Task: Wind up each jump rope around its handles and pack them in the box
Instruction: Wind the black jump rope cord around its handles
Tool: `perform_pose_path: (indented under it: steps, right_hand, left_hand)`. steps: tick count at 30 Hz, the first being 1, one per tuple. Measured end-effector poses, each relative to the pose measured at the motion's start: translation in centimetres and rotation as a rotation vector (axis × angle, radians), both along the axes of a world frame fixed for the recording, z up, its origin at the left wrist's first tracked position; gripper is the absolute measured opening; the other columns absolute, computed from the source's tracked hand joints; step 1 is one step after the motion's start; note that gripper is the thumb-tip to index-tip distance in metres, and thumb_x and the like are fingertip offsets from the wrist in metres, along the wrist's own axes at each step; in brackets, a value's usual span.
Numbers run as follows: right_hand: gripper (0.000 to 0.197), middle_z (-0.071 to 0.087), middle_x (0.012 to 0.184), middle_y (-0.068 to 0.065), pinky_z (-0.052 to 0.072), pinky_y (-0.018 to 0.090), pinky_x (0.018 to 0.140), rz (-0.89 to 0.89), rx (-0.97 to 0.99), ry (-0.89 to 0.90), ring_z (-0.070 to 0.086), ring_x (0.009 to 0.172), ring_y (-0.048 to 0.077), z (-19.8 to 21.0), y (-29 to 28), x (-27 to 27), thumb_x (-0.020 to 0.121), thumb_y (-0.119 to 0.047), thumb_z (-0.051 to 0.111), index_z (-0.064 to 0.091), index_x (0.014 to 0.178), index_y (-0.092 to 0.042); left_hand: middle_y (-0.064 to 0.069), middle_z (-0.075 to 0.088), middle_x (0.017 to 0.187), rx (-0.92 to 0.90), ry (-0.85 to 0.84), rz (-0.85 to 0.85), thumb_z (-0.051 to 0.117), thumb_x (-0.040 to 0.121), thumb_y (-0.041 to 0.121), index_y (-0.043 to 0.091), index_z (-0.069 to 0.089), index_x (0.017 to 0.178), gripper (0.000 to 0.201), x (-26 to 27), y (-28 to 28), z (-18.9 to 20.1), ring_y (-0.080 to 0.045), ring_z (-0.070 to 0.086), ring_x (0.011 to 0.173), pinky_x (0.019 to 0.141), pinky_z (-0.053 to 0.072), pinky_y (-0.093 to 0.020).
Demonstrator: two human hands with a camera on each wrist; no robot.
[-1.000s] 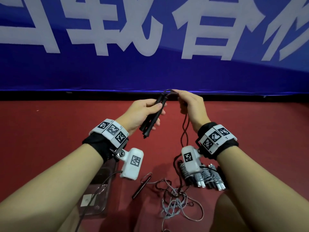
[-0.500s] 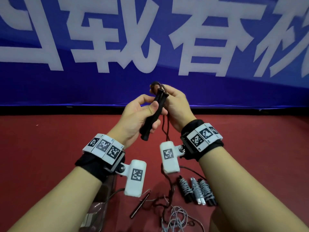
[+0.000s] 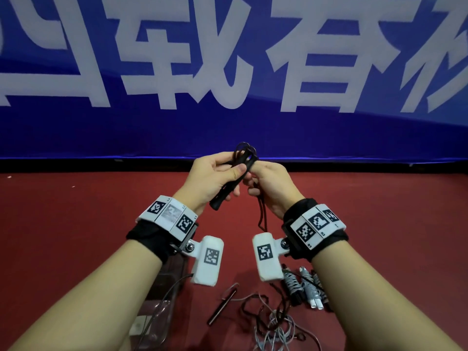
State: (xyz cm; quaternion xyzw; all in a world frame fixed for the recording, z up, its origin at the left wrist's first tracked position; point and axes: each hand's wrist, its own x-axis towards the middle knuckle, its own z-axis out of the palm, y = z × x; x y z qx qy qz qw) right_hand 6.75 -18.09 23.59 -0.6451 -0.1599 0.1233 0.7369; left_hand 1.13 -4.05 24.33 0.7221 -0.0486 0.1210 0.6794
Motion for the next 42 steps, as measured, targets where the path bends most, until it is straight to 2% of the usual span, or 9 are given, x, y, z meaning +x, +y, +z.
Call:
perform_pose_path:
  steps: [5,10,13,16,23,27,32,37,42]
  right_hand:
    - [0.023,0.064,0.082,0.010,0.034,0.023,0.046,0.000,-0.196,-0.116,0.045,0.050,0.013,-0.3,-0.4,-0.2,0.103,-0.019,0.055,0.068,0.100,-0.001]
    - [0.017,0.071,0.071,-0.008,0.045,0.026,0.066,-0.147,-0.675,-0.556,0.061,0.065,0.004,-0.7,-1.6,-0.3,0.095,-0.032,0.059,0.070,0.083,-0.027]
    - [0.020,0.071,0.083,-0.013,0.049,0.025,0.084,-0.147,-0.720,-0.690,0.064,0.083,0.003,-0.1,-1.5,-0.1,0.095,-0.028,0.060,0.075,0.107,-0.034]
    - [0.030,0.071,0.093,-0.005,0.049,0.025,0.089,-0.111,-0.638,-0.932,0.065,0.088,0.008,0.3,-1.0,-0.9,0.099,-0.012,0.058,0.071,0.125,-0.020]
    - [0.026,0.073,0.096,-0.012,0.052,0.034,0.071,-0.064,-0.774,-1.237,0.070,0.084,0.016,1.6,-2.5,-1.8,0.098,-0.035,0.061,0.054,0.119,-0.022]
    - [0.012,0.073,0.080,-0.009,0.055,0.035,0.068,-0.118,-0.376,-0.834,0.069,0.074,0.014,1.5,-3.0,-1.0,0.090,-0.029,0.076,0.068,0.090,-0.020]
    - [0.020,0.057,0.062,-0.005,0.040,0.024,0.048,-0.015,-0.141,-0.455,0.047,0.052,0.009,0.8,-1.8,-1.0,0.103,-0.021,0.059,0.070,0.090,-0.012]
    - [0.030,0.050,0.061,-0.004,0.032,0.020,0.043,0.071,-0.320,-0.261,0.038,0.048,0.009,0.1,-1.9,-1.7,0.107,-0.026,0.048,0.071,0.104,-0.006]
    - [0.029,0.061,0.064,-0.008,0.043,0.026,0.060,0.057,-0.687,-0.521,0.050,0.053,0.004,0.6,-1.8,-3.0,0.105,-0.033,0.048,0.074,0.106,-0.020]
  left_hand:
    - [-0.004,0.079,0.085,0.035,0.021,0.198,0.068,0.097,0.016,0.016,0.070,0.111,0.014,0.8,1.6,-0.2,-0.013,0.061,0.050,0.044,0.046,-0.022]
    - [0.007,0.078,0.079,0.331,-0.015,0.314,0.074,0.092,0.027,0.030,0.070,0.106,0.016,1.0,4.0,-0.8,-0.013,0.066,0.052,0.060,0.054,-0.033]
    - [0.014,0.075,0.079,0.542,-0.020,0.456,0.073,0.087,0.042,0.043,0.068,0.100,0.014,0.5,4.2,-1.0,-0.009,0.070,0.058,0.081,0.055,-0.037]
    - [0.012,0.074,0.091,0.773,-0.070,0.607,0.071,0.091,0.046,0.042,0.069,0.113,0.023,-0.4,3.8,-0.1,-0.013,0.071,0.085,0.078,0.045,-0.032]
    - [0.008,0.075,0.098,1.338,-0.019,0.196,0.070,0.090,0.051,0.046,0.069,0.120,0.030,-1.5,2.2,0.0,-0.020,0.066,0.103,0.080,0.044,-0.032]
    - [0.003,0.066,0.066,0.834,-0.098,-0.084,0.079,0.085,0.032,0.025,0.068,0.078,0.016,-2.2,1.9,0.1,-0.020,0.066,0.066,0.066,0.050,-0.034]
    - [-0.005,0.077,0.080,0.437,-0.169,0.101,0.077,0.089,0.010,0.015,0.076,0.101,0.013,-2.4,1.6,1.2,-0.016,0.066,0.059,0.067,0.057,-0.043]
    - [-0.004,0.079,0.082,0.299,-0.027,0.316,0.080,0.088,0.018,0.020,0.076,0.096,0.009,-1.2,3.2,0.3,-0.014,0.068,0.059,0.072,0.056,-0.037]
    - [0.002,0.080,0.085,0.239,0.081,0.394,0.080,0.086,0.022,0.022,0.077,0.088,0.003,-0.3,4.0,-0.4,-0.012,0.067,0.055,0.061,0.053,-0.026]
